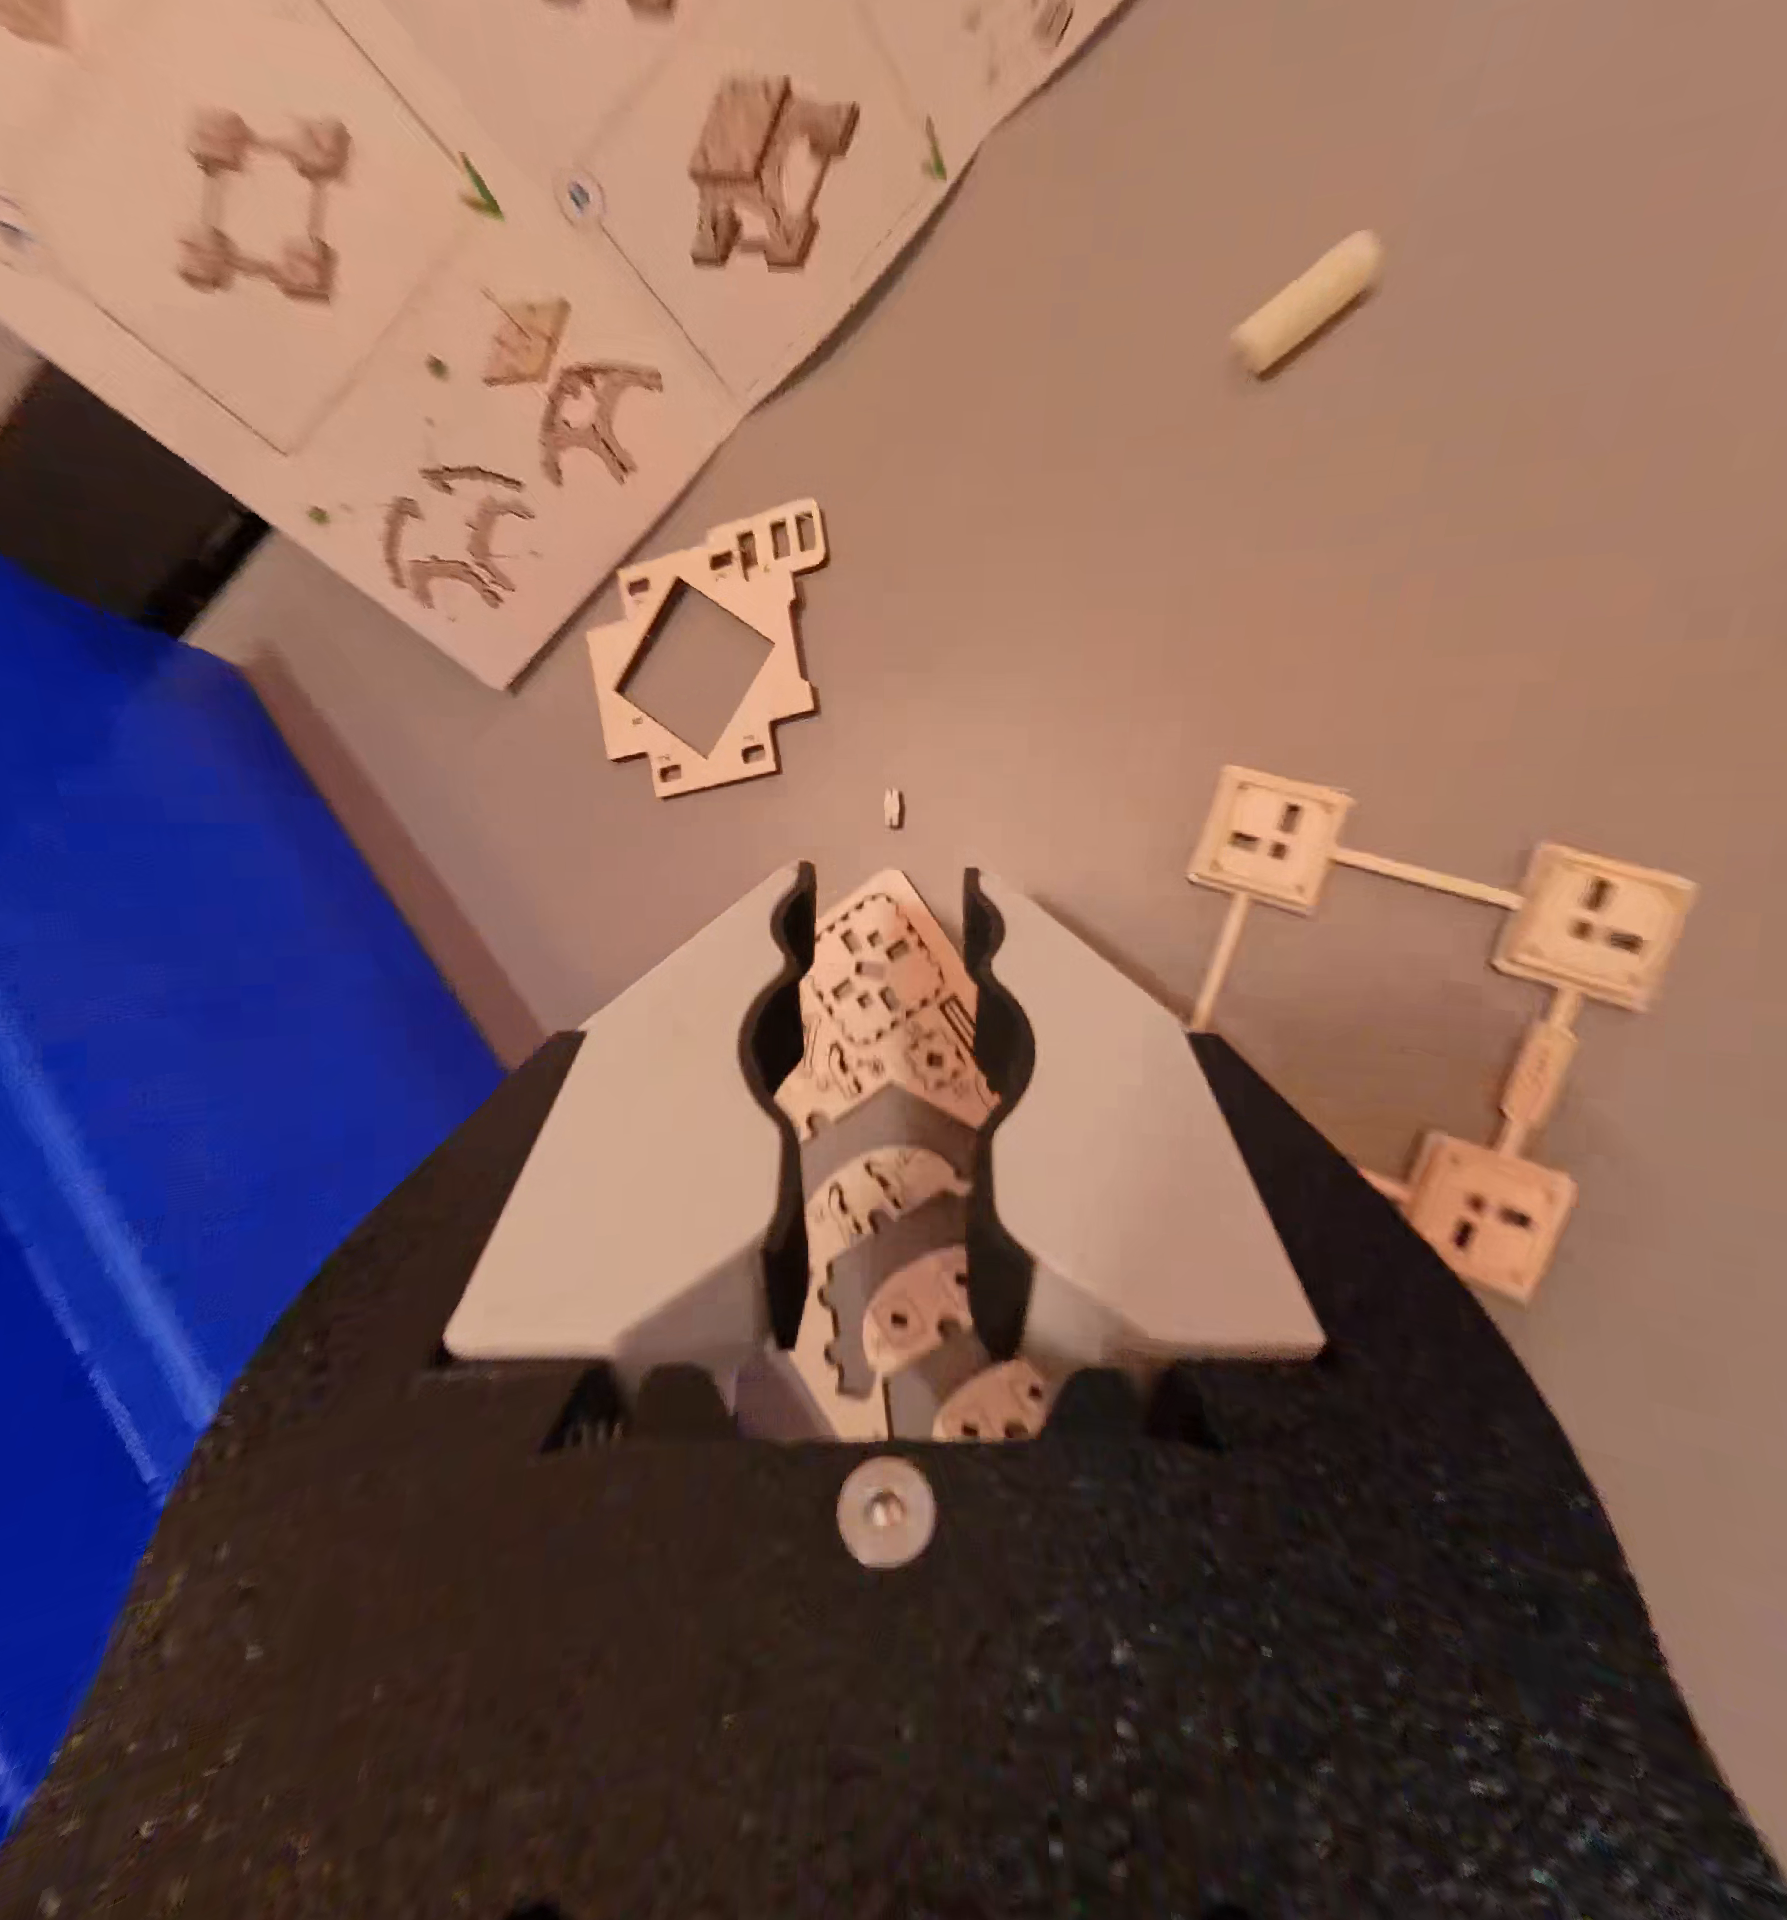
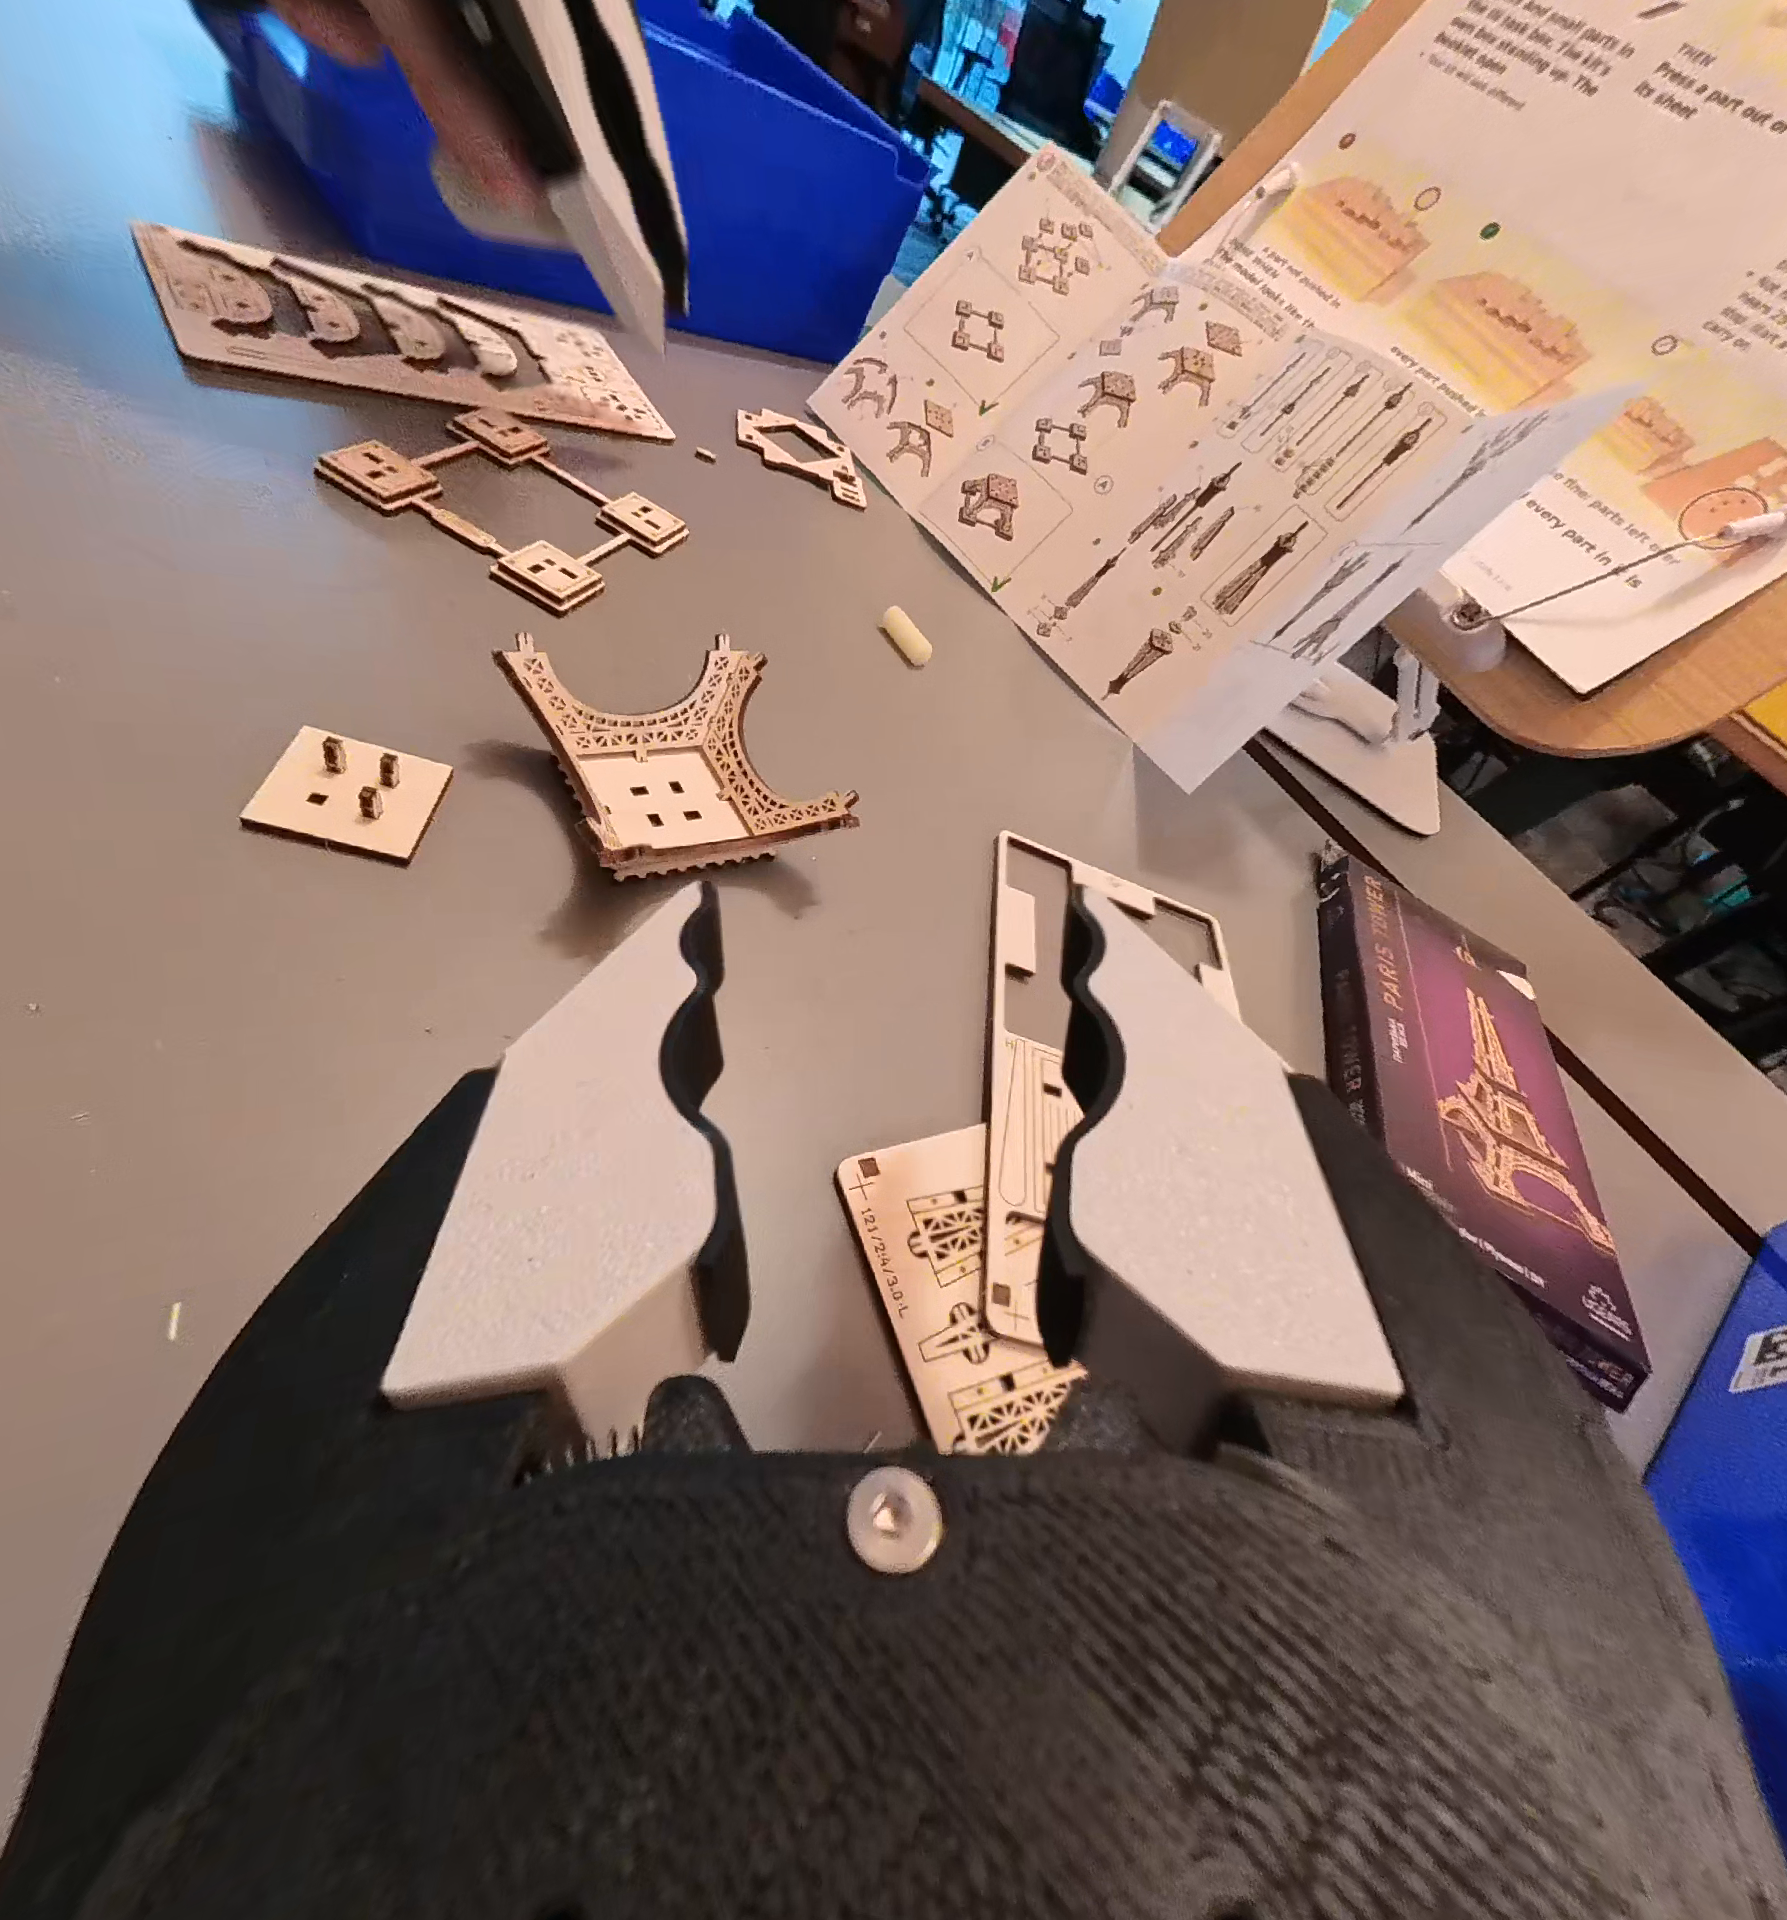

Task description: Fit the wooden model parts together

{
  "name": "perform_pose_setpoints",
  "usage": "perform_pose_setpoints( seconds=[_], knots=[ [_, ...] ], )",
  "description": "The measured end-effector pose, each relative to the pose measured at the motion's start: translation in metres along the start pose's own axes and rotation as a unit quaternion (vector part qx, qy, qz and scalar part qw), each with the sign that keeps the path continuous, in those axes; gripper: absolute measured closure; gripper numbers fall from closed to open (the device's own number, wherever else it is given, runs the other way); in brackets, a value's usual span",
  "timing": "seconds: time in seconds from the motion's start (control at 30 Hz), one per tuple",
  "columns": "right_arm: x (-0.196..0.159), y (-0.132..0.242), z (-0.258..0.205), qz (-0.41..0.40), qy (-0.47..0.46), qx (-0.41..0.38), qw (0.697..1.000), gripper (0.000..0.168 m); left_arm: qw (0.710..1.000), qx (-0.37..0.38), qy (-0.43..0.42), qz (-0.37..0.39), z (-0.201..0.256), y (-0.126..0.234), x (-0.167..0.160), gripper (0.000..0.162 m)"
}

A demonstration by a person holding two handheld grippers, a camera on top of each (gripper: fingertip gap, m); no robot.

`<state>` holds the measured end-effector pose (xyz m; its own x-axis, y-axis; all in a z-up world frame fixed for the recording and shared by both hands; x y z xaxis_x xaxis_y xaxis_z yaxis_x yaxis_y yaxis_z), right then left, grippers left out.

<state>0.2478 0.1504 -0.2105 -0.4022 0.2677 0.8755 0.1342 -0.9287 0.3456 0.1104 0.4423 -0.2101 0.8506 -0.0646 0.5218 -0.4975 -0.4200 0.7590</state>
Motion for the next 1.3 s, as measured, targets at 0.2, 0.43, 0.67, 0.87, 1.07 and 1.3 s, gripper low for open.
perform_pose_setpoints(
  seconds=[0.2,0.43,0.67,0.87,1.07,1.3],
  knots=[
    [0.001,0.003,0.004,0.013,-0.019,0.001,1.000,0.105,0.998,-0.040,0.036,-0.045,-0.005,-0.036,0.002,0.141],
    [0.001,0.004,0.007,0.019,-0.039,0.010,0.999,0.105,0.996,-0.053,0.025,-0.066,-0.003,-0.046,-0.002,0.150],
    [0.001,0.004,0.007,0.021,-0.042,0.010,0.999,0.106,0.996,-0.064,0.015,-0.060,0.001,-0.045,-0.002,0.161],
    [0.010,0.010,0.010,0.066,-0.105,0.023,0.992,0.112,0.976,-0.042,-0.139,0.163,0.043,0.013,0.029,0.161],
    [0.045,0.006,-0.016,0.160,-0.280,0.185,0.928,0.125,0.869,0.056,-0.321,0.372,0.135,0.104,0.056,0.161],
    [0.074,0.011,-0.032,0.249,-0.325,0.255,0.876,0.154,0.781,0.126,-0.414,0.450,0.189,0.145,0.059,0.161]
  ],
)
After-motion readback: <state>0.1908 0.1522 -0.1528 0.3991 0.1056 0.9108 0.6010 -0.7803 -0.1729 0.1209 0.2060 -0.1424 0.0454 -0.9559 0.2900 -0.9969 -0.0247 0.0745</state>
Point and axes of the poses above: each gripper's, where its closed fingertips meet, y back along the fingers, x out of its top, z = x × y across the jaws, the point moved 5 cm from there along y, back along the fingers, and after that the axes turned 9 degrees about x, right-handed, at the moved point
